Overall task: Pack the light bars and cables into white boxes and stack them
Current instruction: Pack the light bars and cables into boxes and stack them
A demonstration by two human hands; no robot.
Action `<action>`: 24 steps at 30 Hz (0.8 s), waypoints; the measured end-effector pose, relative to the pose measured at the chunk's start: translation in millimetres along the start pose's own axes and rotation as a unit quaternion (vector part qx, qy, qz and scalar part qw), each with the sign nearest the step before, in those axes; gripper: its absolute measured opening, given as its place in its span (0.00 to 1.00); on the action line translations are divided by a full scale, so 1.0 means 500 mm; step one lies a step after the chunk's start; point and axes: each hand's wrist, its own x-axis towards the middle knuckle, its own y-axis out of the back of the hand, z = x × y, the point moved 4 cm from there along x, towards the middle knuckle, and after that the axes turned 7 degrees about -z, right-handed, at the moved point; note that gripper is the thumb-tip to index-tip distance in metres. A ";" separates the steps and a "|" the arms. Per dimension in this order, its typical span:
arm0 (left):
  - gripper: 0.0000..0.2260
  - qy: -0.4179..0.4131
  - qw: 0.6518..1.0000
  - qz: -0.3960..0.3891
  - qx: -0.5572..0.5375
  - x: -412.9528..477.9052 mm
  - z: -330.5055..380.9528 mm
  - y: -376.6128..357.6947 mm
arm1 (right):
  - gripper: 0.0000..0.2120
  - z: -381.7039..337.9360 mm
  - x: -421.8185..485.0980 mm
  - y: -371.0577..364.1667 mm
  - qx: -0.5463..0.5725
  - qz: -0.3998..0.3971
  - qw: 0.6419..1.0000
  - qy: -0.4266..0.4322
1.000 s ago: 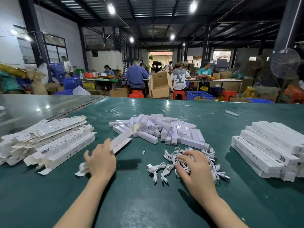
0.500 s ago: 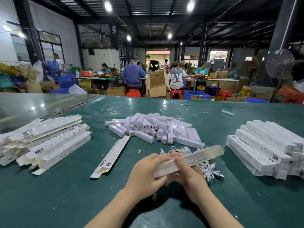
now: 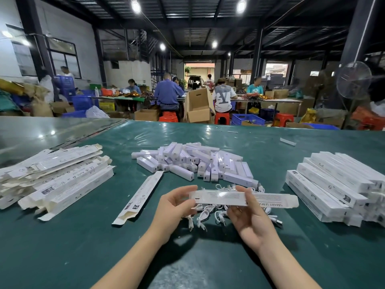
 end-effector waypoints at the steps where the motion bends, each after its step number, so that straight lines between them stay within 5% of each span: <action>1: 0.14 -0.001 1.000 0.002 -0.013 0.001 -0.002 0.000 | 0.09 0.002 -0.001 0.000 0.012 -0.011 1.000 -0.013; 4: 0.15 -0.005 1.000 -0.008 -0.015 0.005 -0.008 -0.002 | 0.11 0.006 -0.007 -0.005 0.040 -0.035 0.997 -0.047; 7: 0.15 -0.055 0.993 0.028 0.104 0.004 -0.009 0.005 | 0.36 0.008 -0.004 -0.001 0.084 -0.047 0.994 -0.044; 9: 0.15 -0.126 0.971 0.049 0.198 -0.004 0.000 0.001 | 0.42 0.007 -0.002 0.001 0.093 -0.042 0.994 -0.031; 12: 0.11 -0.306 0.868 0.077 0.384 -0.018 0.028 -0.015 | 0.38 0.008 -0.001 0.003 0.078 -0.002 0.997 -0.016; 14: 0.06 -0.384 0.797 0.068 0.461 -0.026 0.036 -0.028 | 0.24 0.009 -0.001 0.006 0.044 0.036 0.998 -0.009; 15: 0.05 -0.392 0.789 0.059 0.469 -0.027 0.037 -0.030 | 0.17 0.007 -0.003 0.006 0.030 0.049 0.998 -0.005; 20: 0.06 -0.261 0.905 0.067 0.328 -0.025 0.023 -0.015 | 0.09 0.005 -0.007 0.002 0.020 0.032 0.999 -0.006; 24: 0.02 -0.203 0.938 0.072 0.271 -0.019 0.017 -0.007 | 0.13 0.008 -0.008 -0.005 0.018 -0.016 0.999 -0.029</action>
